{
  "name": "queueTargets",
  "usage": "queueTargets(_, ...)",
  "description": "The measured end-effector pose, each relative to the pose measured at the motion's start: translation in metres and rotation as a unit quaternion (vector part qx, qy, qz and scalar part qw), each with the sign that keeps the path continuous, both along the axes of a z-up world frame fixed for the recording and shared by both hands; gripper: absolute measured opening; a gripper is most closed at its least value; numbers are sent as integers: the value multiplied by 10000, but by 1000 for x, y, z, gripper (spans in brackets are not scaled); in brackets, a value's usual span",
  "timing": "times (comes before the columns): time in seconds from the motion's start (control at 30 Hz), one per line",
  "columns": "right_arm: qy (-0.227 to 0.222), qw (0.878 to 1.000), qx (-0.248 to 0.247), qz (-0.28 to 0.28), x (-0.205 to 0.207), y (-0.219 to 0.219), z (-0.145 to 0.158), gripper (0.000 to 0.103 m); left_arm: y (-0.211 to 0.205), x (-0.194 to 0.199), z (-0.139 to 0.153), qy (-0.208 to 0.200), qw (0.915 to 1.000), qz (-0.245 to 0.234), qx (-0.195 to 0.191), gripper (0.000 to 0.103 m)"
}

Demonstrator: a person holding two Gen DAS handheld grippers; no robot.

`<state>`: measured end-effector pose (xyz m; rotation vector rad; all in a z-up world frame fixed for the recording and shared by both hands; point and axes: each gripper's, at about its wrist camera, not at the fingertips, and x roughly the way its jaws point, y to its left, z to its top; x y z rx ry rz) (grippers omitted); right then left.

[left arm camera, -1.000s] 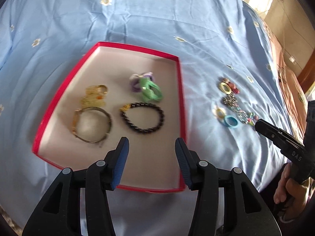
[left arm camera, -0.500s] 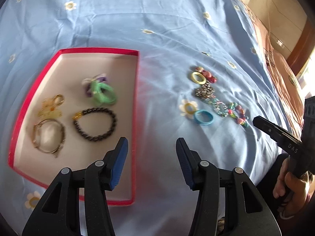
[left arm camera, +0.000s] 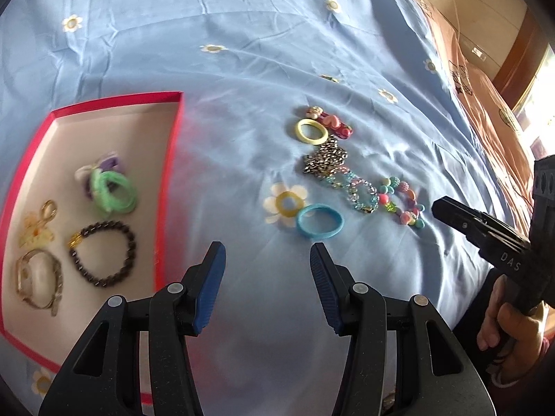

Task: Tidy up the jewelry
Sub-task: 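Move both open tools to the pile, toward the blue hair tie and pastel bracelet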

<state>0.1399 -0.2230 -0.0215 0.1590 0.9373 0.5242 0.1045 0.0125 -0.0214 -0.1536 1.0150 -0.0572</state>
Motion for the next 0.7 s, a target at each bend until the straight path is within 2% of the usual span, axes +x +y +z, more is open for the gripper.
queueTargets(0.27, 81, 9998, -160, 16, 13, 5, -11, 35, -19, 28, -17, 177, 9996, -200, -45, 50)
queueTargets(0.47, 229, 9991, -359, 45, 24, 13, -30, 34, -27, 42, -34, 265, 9992, -295, 21, 49)
queueTargets(0.5, 247, 9989, -383, 56, 26, 15, -34, 34, -28, 43, -34, 228, 9992, -319, 66, 46)
queueTargets(0.57, 176, 9988, -446, 36, 25, 16, -37, 28, -30, 43, -36, 198, 9990, -390, 124, 25)
queueTargets(0.6, 149, 9987, -495, 18, 26, 16, -37, 21, -29, 43, -36, 193, 9989, -426, 94, 20)
queueTargets(0.63, 144, 9986, -501, 2, 26, 16, -37, 12, -29, 44, -36, 182, 9988, -461, 57, 7)
queueTargets(0.67, 171, 9988, -451, -16, 27, 14, -38, 12, -28, 44, -36, 187, 9987, -478, 30, 2)
queueTargets(0.7, 174, 9989, -426, -23, 27, 14, -38, 12, -27, 44, -35, 185, 9986, -487, -9, 2)
